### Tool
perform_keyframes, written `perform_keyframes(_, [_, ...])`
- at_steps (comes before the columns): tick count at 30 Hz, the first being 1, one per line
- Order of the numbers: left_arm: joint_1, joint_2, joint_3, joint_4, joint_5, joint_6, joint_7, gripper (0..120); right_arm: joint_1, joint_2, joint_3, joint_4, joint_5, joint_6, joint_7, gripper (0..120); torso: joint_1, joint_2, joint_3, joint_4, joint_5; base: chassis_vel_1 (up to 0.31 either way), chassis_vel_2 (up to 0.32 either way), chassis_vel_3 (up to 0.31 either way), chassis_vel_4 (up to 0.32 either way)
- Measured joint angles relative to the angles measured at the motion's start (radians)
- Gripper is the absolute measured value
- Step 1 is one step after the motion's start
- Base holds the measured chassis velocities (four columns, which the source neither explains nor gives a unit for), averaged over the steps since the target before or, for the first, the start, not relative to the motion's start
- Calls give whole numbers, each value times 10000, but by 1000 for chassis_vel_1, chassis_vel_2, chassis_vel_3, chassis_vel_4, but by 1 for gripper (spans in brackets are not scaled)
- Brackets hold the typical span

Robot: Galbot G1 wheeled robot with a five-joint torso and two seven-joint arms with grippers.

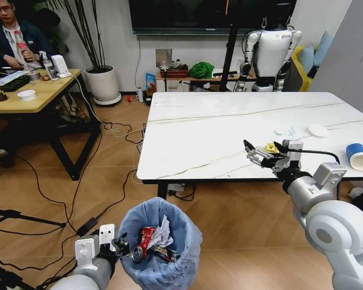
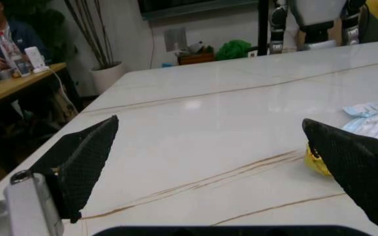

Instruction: Pick up the trash bin and place the trash from the table into it.

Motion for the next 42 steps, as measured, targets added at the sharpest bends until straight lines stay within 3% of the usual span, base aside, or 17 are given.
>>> perform_keyframes(42, [331,-59,57,-204,389,0,125,0,-462,246,415,179,-188,80,-84,100,0,1,1,2,2,-85,-84,84,84])
